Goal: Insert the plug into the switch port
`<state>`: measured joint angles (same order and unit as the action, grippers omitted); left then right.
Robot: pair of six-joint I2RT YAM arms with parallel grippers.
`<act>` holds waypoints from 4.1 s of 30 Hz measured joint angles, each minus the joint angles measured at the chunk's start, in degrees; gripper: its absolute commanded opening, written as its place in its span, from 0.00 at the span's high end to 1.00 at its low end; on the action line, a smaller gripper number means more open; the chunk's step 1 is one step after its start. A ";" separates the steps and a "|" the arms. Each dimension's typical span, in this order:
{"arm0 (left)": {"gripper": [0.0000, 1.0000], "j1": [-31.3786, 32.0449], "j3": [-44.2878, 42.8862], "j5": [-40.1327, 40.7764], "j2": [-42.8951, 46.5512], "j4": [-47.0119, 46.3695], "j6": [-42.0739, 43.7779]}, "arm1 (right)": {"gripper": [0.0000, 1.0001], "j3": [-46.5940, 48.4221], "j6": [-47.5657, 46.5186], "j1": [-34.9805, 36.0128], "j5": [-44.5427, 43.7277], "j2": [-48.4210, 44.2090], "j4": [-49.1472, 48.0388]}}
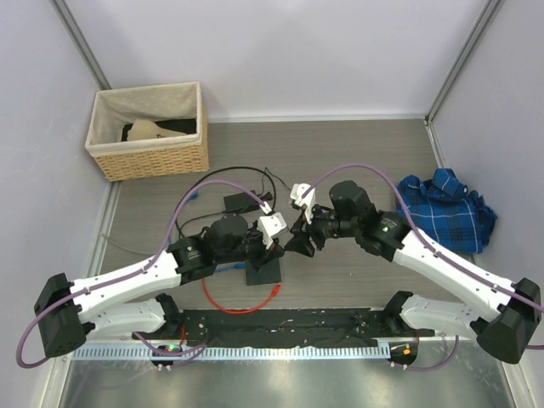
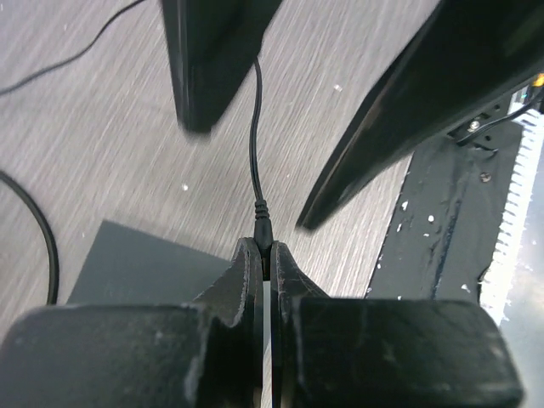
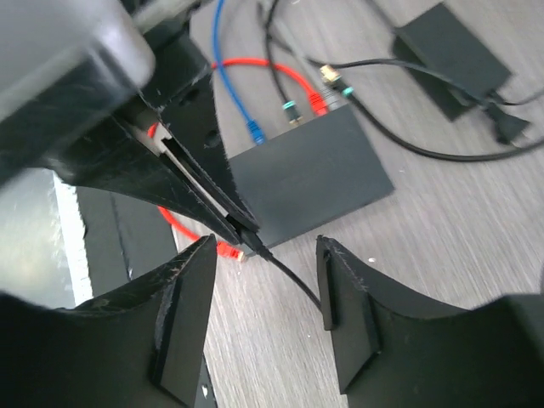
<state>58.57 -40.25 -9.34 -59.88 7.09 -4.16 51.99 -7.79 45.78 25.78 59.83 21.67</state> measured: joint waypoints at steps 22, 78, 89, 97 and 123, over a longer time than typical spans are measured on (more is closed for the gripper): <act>1.00 0.00 -1.84 -3.96 3.15 0.96 3.19 | 0.61 1.05 -7.45 -3.30 10.84 5.01 4.15; 0.01 -0.59 0.17 27.45 3.61 4.70 -13.51 | 0.99 -4.72 -0.48 -8.44 9.16 15.34 -4.90; 0.00 -3.98 0.63 37.40 -5.73 13.25 -35.76 | 0.99 -14.45 12.87 -8.37 3.85 24.72 -20.20; 0.00 -4.68 -0.85 36.87 -15.45 15.56 -40.13 | 0.99 -16.55 17.86 -5.14 3.15 27.76 -27.78; 0.00 -6.97 -4.24 39.85 -17.88 18.58 -36.87 | 0.99 -18.53 17.88 -0.85 -1.25 29.16 -40.89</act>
<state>51.59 -44.49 30.50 -77.76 25.67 -41.04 33.45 10.09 44.93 24.53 88.99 -19.22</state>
